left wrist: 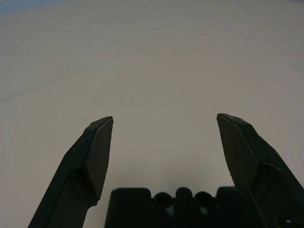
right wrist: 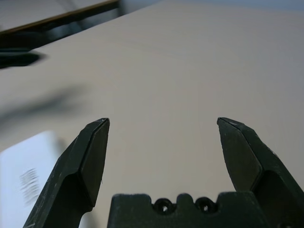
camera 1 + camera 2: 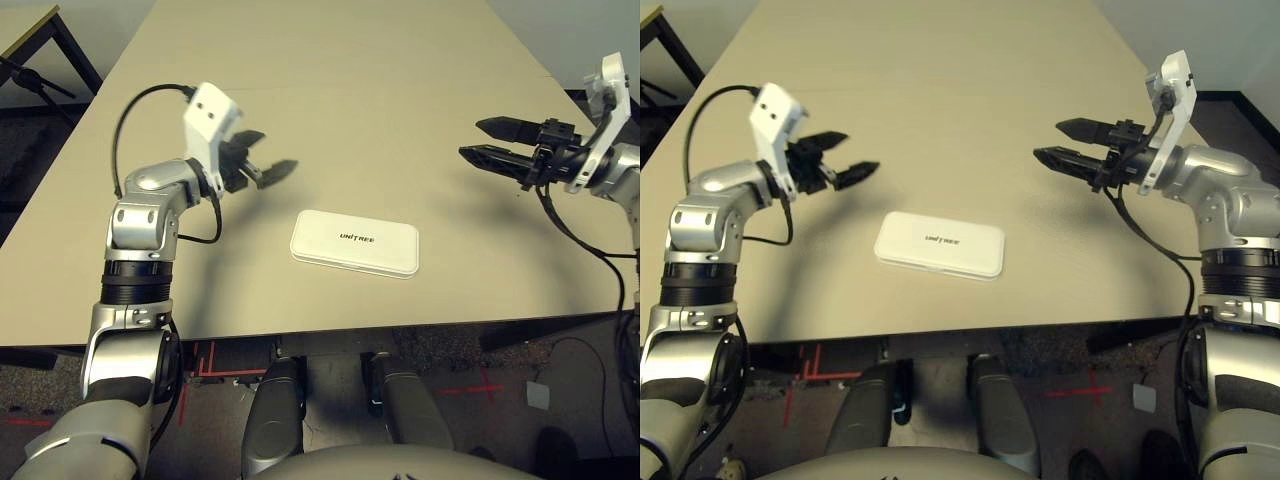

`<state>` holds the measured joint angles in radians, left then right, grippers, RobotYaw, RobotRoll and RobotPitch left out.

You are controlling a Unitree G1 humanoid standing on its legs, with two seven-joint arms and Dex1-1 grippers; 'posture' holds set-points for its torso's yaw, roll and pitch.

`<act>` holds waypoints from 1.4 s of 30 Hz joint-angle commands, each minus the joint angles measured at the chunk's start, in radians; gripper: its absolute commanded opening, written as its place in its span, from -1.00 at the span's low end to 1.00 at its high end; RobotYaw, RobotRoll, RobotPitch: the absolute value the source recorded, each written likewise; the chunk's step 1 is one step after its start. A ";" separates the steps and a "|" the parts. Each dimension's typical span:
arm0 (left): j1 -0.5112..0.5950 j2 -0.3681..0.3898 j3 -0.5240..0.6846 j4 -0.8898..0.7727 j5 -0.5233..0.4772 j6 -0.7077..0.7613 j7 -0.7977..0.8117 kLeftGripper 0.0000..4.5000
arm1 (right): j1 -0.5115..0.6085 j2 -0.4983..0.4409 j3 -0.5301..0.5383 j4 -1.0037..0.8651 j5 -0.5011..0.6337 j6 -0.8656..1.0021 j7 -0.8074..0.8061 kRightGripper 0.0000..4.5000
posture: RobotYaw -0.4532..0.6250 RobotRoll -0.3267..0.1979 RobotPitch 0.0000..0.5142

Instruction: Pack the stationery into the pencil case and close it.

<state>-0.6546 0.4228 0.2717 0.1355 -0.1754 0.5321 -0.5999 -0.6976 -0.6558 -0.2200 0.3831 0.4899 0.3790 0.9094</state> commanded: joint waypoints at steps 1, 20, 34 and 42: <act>0.030 -0.031 0.066 -0.011 -0.013 -0.054 0.141 0.99 | -0.007 0.042 -0.064 0.071 -0.044 -0.114 -0.146 1.00 | -0.22 0.25 -0.38; 0.136 -0.140 0.125 0.050 0.024 -0.387 0.560 0.99 | -0.103 0.105 -0.120 0.531 -0.222 -0.496 -0.586 1.00 | -0.24 0.25 -0.41; 0.135 -0.132 0.127 0.149 0.024 -0.429 0.655 0.99 | -0.139 0.084 -0.118 0.600 -0.232 -0.527 -0.584 1.00 | -0.30 0.25 -0.39; 0.138 -0.131 0.116 0.153 0.017 -0.444 0.648 0.99 | -0.109 0.106 -0.101 0.583 -0.245 -0.515 -0.582 1.00 | -0.30 0.25 -0.39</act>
<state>-0.5281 0.2891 0.3919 0.2871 -0.1561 0.0936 0.0468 -0.8201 -0.5579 -0.3263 0.9658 0.2518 -0.1409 0.3284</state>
